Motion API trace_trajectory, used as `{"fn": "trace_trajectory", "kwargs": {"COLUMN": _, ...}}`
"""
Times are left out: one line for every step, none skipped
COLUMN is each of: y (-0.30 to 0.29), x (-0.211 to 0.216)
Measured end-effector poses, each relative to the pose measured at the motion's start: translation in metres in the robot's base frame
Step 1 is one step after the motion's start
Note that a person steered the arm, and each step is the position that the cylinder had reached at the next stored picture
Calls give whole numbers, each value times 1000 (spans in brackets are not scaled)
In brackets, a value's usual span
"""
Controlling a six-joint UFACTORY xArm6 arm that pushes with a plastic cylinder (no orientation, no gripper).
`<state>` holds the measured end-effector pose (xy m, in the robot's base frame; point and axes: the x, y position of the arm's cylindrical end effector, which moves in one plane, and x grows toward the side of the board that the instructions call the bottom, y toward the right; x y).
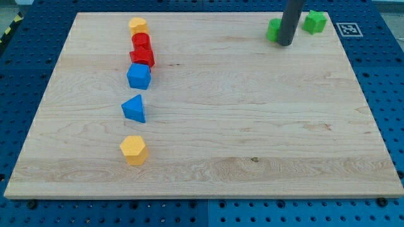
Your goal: Push the green circle slightly right
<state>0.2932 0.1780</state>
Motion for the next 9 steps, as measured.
{"fn": "trace_trajectory", "kwargs": {"y": -7, "x": -2}}
{"fn": "trace_trajectory", "kwargs": {"y": -43, "x": -3}}
{"fn": "trace_trajectory", "kwargs": {"y": -63, "x": -4}}
{"fn": "trace_trajectory", "kwargs": {"y": -68, "x": -22}}
{"fn": "trace_trajectory", "kwargs": {"y": -66, "x": -56}}
{"fn": "trace_trajectory", "kwargs": {"y": -52, "x": -57}}
{"fn": "trace_trajectory", "kwargs": {"y": -70, "x": -27}}
{"fn": "trace_trajectory", "kwargs": {"y": -64, "x": -26}}
{"fn": "trace_trajectory", "kwargs": {"y": -34, "x": -48}}
